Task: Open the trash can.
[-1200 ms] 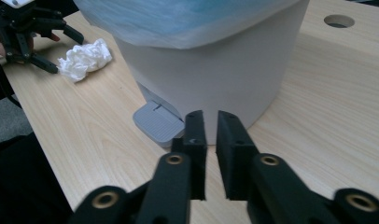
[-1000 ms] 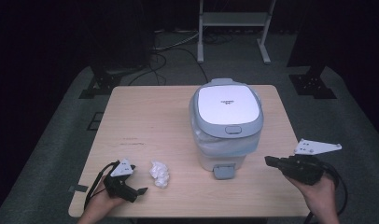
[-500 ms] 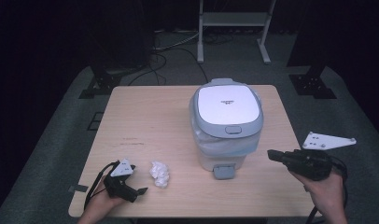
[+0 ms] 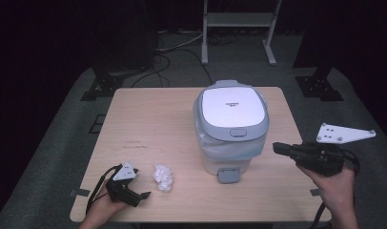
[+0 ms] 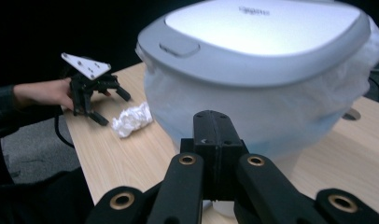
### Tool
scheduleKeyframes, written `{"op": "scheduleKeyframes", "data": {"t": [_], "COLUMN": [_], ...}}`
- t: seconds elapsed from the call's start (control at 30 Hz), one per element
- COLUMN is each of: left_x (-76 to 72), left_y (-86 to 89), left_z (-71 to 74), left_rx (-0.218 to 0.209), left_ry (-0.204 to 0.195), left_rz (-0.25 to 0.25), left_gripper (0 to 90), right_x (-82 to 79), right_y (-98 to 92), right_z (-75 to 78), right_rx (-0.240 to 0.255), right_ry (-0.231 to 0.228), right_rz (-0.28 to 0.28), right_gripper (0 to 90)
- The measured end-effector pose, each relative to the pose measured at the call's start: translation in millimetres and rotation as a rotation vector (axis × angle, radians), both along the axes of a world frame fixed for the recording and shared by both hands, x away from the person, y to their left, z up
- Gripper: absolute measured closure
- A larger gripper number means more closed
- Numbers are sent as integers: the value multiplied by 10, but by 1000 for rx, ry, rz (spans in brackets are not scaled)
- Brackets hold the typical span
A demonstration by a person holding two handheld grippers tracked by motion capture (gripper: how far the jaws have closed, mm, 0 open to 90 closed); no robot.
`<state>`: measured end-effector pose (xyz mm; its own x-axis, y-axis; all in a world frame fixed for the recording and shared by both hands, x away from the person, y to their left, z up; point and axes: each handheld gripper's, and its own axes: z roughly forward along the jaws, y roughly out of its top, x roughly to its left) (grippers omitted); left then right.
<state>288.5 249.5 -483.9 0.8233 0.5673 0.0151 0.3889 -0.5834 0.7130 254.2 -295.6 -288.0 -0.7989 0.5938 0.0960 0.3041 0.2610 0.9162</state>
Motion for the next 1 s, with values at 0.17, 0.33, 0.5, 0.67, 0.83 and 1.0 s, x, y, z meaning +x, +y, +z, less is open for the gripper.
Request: {"op": "scheduleKeyframes", "data": {"t": [0.17,0.33,0.5,0.67,0.83,1.0], "left_x": [0,0,0,0,0,0], "left_y": [0,0,0,0,0,0], "left_z": [0,0,0,0,0,0], "left_rx": [0,0,0,0,0,0], "left_ry": [0,0,0,0,0,0], "left_rz": [0,0,0,0,0,0], "left_gripper": [0,0,0,0,0,0], "right_x": [39,71,119,158,224,286], "right_y": [68,118,199,257,346,420], "right_z": [106,166,243,269,275,265], "right_rx": [27,37,52,54,47,47], "right_ry": [-8,-19,-32,-35,-33,-28], "right_rz": [24,39,58,64,77,88], "right_gripper": [900,900,900,900,900,900]}}
